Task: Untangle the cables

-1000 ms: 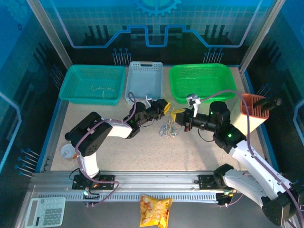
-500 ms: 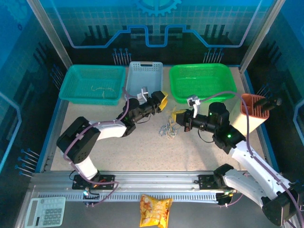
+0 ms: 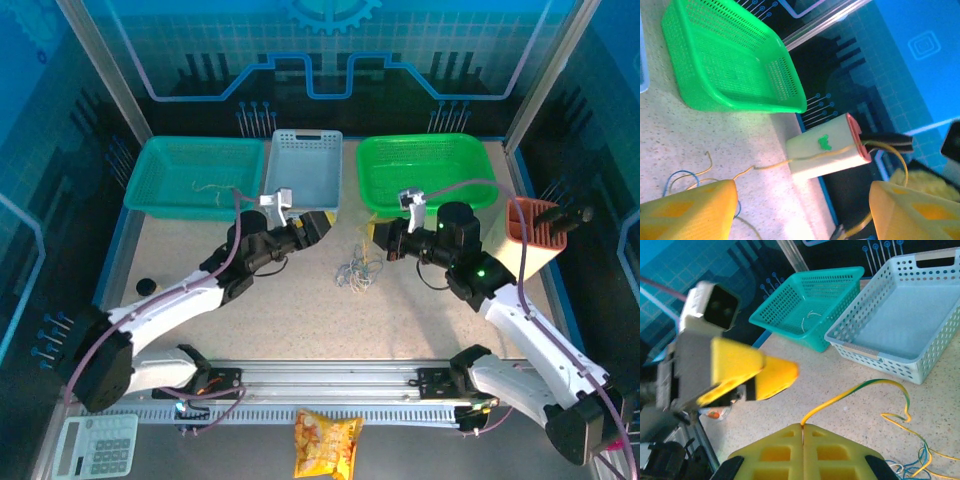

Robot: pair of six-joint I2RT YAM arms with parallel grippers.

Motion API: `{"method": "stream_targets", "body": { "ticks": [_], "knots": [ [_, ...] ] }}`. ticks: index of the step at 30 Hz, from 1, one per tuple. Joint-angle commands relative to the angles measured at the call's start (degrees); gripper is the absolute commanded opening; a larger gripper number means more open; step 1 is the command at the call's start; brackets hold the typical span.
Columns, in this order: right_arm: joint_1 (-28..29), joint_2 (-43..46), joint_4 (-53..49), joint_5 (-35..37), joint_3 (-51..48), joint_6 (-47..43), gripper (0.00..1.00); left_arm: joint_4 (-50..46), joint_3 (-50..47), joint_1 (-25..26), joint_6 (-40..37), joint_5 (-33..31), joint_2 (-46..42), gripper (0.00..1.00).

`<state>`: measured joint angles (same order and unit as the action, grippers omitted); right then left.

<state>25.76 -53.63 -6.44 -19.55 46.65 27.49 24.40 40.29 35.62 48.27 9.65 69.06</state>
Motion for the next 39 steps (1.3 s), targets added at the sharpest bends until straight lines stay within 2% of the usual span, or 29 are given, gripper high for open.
{"method": "stream_targets", "body": {
  "ticks": [1, 7, 13, 18, 30, 34, 39],
  "knots": [
    [-0.8, -0.9, 0.1, 1.0, 2.9, 1.9, 0.00, -11.6, 0.3, 2.1, -16.9, -1.1, -3.2, 0.72],
    [-1.2, -2.4, 0.9, -0.6, 5.2, 3.4, 0.00, -15.5, 2.6, 6.9, -25.7, -1.4, -2.4, 0.72],
    [-1.3, -2.7, 1.0, -0.9, 5.6, 3.9, 0.00, -16.2, 6.5, 11.2, -29.6, -4.0, 4.0, 0.72],
    [-1.2, -2.1, 0.8, -0.9, 5.1, 4.1, 0.00, -14.8, 9.9, 12.7, -31.0, -5.7, 8.9, 0.72],
    [-1.3, -1.4, 1.4, -1.8, 4.1, 4.9, 0.00, -13.4, 15.2, 12.9, -33.2, -9.9, 16.1, 0.70],
    [-1.2, -1.3, 1.6, -1.9, 4.1, 5.1, 0.00, -13.4, 16.3, 12.9, -33.7, -9.9, 17.5, 0.62],
    [-1.3, -1.5, 1.8, -1.6, 4.1, 5.2, 0.00, -12.9, 16.9, 12.9, -33.5, -9.7, 18.3, 0.38]
  ]
}}
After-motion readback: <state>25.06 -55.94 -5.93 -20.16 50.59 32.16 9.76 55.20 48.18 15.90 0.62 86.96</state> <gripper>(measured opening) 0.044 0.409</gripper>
